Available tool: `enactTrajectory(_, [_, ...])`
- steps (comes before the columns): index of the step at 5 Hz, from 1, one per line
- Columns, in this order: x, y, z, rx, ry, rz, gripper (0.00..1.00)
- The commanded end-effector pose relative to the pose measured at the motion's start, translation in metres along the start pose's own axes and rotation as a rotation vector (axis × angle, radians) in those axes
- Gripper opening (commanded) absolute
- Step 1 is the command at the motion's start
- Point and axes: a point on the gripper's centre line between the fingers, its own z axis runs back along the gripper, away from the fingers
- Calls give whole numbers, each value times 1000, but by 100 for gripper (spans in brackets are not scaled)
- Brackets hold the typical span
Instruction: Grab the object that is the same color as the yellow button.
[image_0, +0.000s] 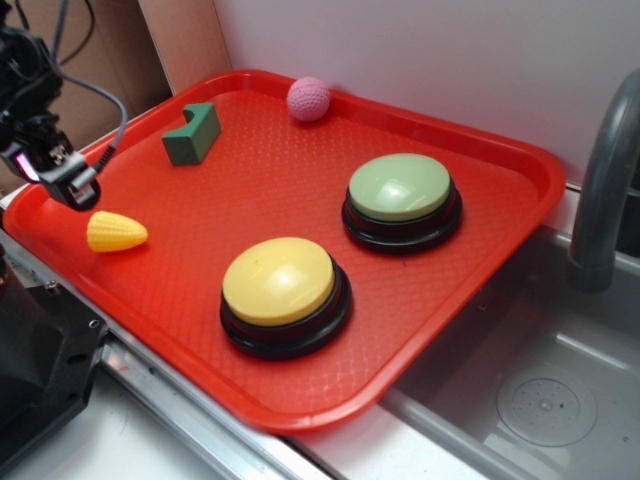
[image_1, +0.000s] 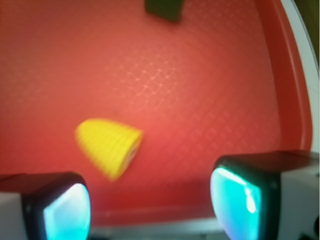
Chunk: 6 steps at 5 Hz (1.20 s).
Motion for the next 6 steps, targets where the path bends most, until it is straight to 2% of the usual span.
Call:
enactTrajectory(1, [6, -7, -5, -49, -122, -408, 100])
enactTrajectory(2, [-2, -8, 16, -43, -144, -445, 100])
enactTrajectory(3, [-16, -12, 45, 33, -164, -338, 100])
enactTrajectory(4, [-19, -24, 36, 91, -76, -355, 100])
enactTrajectory(5, [-15, -28, 15, 76, -63, -415, 100])
enactTrajectory(6, [-11, -28, 16, 22, -101, -463, 100])
